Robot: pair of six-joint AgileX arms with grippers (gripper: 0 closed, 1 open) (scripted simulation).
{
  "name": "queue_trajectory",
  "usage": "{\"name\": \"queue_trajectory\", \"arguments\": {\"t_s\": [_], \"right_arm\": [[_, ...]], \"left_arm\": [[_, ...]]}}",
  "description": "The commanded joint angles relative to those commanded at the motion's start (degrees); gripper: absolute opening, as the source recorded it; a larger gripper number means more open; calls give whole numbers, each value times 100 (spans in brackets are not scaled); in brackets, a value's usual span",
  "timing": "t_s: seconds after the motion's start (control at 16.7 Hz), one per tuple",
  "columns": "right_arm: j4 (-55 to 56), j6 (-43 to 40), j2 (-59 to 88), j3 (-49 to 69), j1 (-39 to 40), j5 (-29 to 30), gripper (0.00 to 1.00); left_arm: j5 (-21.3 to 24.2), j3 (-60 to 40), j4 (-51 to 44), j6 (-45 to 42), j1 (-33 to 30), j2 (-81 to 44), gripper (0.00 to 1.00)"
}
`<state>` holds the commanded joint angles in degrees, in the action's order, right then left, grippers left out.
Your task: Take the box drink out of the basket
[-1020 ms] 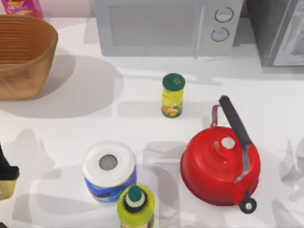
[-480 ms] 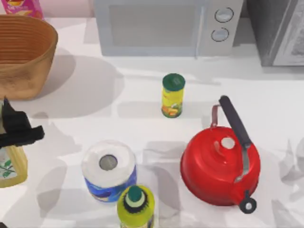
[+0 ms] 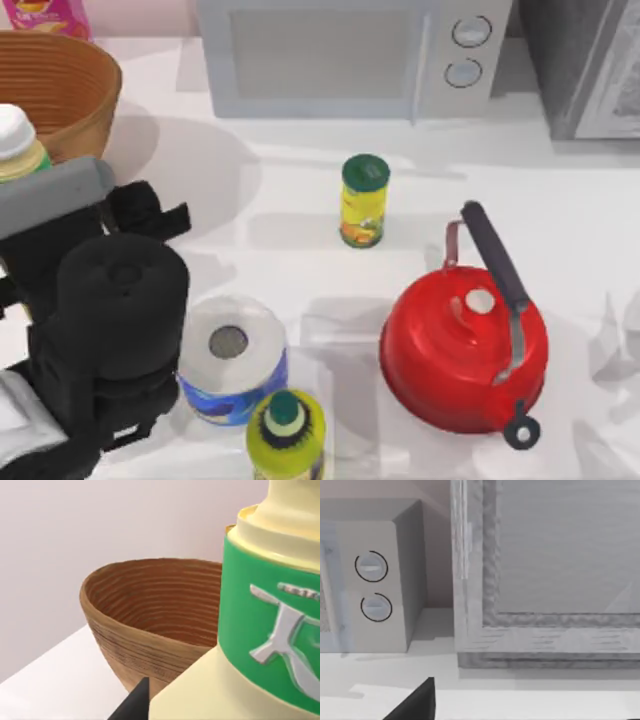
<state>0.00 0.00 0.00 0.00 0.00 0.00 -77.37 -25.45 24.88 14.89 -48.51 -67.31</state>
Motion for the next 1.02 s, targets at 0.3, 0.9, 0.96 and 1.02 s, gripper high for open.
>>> {"name": "queue_trajectory", "arguments": {"t_s": [0.3,0.9,0.96,1.02], "right_arm": [[0,0,0,0,0,0,100],[0,0,0,0,0,0,100],[0,0,0,0,0,0,100],[0,0,0,0,0,0,100]], "left_arm": [[-1325,-420,469,425,-546,-1133,0],[-1232,-463,628,293,-426,-1377,0],[-1168,-421,819,122,-288,-1369,0],[-1093,-371,1065,-84,-129,-1376,0]]}}
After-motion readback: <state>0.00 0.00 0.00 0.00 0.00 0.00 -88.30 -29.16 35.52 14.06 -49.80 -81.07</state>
